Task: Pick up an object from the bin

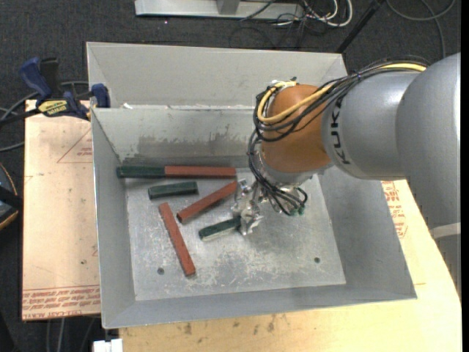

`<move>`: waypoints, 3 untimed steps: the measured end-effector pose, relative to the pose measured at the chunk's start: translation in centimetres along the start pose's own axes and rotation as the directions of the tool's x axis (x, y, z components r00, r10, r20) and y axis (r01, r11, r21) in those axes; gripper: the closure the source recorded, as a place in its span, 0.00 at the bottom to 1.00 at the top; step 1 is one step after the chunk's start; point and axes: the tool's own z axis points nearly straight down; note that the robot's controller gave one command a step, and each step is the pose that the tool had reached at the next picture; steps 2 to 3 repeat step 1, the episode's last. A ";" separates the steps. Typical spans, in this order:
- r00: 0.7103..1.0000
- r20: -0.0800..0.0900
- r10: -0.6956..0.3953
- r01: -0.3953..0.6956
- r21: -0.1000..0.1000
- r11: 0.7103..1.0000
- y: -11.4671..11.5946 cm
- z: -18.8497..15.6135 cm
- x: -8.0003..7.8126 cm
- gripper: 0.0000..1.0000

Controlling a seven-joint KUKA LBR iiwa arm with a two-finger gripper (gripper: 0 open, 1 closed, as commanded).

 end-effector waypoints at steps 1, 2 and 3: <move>1.000 -0.004 -0.027 0.027 -0.003 1.000 -1.3 -14.0 1.9 1.00; 1.000 -0.004 -0.027 0.027 -0.003 1.000 -1.3 -14.0 1.9 1.00; 1.000 -0.004 -0.027 0.027 -0.003 1.000 -1.3 -14.0 1.9 1.00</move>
Offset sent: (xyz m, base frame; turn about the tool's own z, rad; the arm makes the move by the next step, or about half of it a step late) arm 0.0000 0.0000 0.0000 0.0000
